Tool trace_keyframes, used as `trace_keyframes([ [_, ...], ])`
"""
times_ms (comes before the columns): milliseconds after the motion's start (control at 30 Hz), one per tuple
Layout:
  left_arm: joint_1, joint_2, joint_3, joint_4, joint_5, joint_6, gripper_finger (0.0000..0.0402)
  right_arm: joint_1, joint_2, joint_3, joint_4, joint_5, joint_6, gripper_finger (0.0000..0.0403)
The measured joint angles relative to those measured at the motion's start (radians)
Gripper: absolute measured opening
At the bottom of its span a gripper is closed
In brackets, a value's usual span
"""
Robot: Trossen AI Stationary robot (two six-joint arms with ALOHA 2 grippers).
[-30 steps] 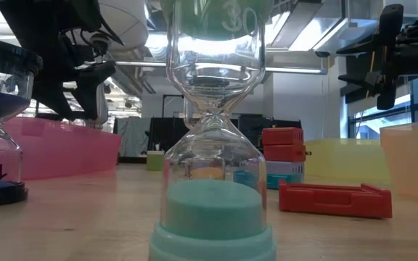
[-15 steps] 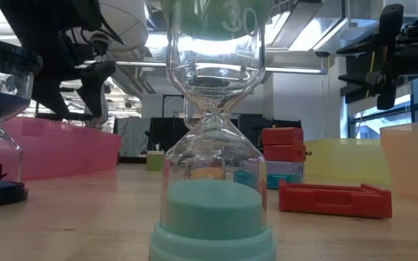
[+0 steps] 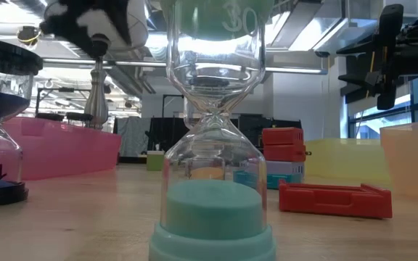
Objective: Pick & Place Office items
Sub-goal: Put the white hourglass timer into the red bin
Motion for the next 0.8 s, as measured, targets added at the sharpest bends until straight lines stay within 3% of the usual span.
trace_keyframes([
  [133,-0.060,0.000,0.072,0.085,0.211,0.052,0.0339,0.000,0.000,0.000,0.001,0.000,0.000,0.0281],
  [233,-0.122,0.001,0.078,0.178,0.307,0.029,0.0338,0.000,0.000,0.000,0.000,0.000,0.000,0.0281],
  [500,-0.311,0.046,0.078,0.152,0.411,-0.314,0.0338,0.000,0.000,0.000,0.001,0.000,0.000,0.0281],
  [800,-0.430,0.148,0.078,-0.044,0.543,-0.606,0.0338,0.000,0.000,0.000,0.001,0.000,0.000,0.0281],
])
